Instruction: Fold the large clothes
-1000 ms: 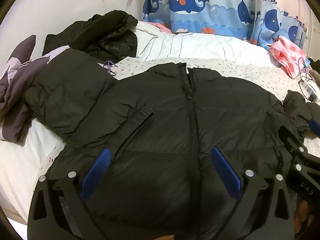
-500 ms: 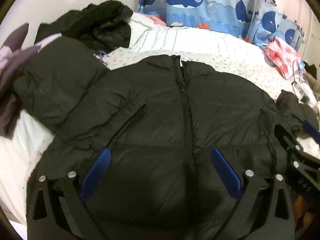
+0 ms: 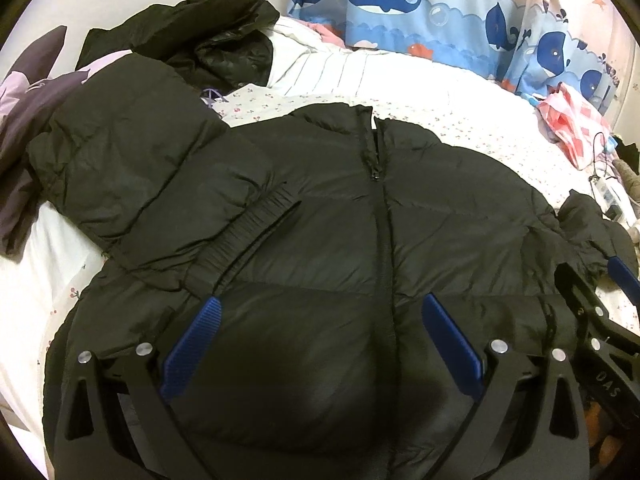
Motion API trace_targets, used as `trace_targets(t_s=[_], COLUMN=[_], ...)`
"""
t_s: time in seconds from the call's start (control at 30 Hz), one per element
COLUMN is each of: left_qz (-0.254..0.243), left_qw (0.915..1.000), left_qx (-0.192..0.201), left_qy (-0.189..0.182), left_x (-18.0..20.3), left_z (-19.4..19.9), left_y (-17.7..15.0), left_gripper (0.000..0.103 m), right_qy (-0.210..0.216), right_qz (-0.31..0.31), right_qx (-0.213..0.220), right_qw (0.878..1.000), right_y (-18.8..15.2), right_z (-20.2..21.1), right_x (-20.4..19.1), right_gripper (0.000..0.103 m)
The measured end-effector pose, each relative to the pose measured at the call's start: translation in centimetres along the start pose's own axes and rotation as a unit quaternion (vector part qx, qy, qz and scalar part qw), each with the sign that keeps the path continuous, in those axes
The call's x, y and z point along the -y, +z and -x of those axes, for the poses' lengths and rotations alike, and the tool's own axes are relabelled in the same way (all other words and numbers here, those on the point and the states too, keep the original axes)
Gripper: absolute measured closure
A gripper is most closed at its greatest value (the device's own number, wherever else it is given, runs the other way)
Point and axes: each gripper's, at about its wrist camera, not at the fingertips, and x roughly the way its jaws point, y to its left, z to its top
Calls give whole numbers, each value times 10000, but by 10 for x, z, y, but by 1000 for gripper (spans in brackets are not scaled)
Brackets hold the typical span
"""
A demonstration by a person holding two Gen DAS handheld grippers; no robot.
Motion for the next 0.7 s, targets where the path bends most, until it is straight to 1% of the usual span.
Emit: trace_targets(t_s=[0.23,0.43,0.7], left_qz=[-111,-194,-205], left_qw=[9999,9998,9997], left_qx=[-61,-20,-49], left_qy=[21,94,79], left_x=[3,4,5], left_z=[-2,0,-1], left_y=[-1,0,0], left_gripper=[7,7,7], right_qy=[1,6,6], right_qz=[-12,15,29], right_qx=[3,-41,-57], right_qw=[10000,10000,10000], right_y=[0,-3,-3], right_z=[-1,-4,-3], right_x=[1,3,2], right_gripper=[6,6,6])
